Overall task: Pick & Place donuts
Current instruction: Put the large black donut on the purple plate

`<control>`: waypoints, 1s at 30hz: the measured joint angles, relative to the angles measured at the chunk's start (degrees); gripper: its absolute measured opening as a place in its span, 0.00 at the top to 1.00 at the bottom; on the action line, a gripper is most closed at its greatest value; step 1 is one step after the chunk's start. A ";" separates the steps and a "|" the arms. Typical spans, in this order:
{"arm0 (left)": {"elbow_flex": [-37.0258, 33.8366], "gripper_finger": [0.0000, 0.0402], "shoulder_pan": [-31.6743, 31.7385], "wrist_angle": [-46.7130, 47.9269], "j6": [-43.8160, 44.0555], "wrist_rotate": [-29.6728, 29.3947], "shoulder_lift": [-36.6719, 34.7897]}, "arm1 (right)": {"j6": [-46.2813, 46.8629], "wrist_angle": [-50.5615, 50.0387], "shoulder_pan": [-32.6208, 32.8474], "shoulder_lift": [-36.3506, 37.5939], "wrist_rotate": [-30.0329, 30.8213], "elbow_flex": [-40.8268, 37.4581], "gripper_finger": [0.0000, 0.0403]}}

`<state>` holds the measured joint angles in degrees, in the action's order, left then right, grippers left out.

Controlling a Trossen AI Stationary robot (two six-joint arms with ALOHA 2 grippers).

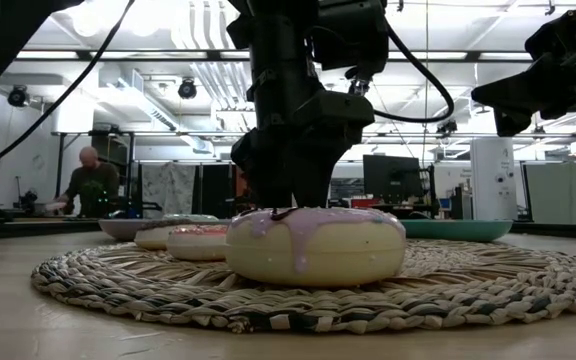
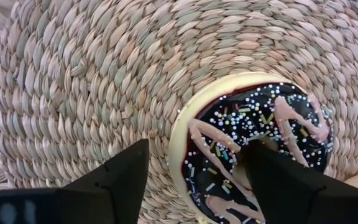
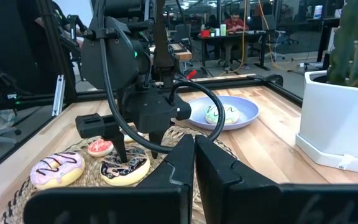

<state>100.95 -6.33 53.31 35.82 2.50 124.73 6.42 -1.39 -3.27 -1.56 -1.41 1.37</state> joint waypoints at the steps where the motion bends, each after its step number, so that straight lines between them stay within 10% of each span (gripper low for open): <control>1: 0.00 0.43 -0.01 -0.05 0.01 0.01 0.00 | 0.00 0.00 0.00 0.00 0.00 0.00 0.98; 30: 0.00 0.66 0.35 -1.76 -0.75 1.20 0.00 | 0.00 0.00 0.00 0.02 0.00 0.00 0.98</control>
<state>100.95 -5.98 51.55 35.07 3.70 124.73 6.41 -1.38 -3.26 -1.54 -1.41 1.37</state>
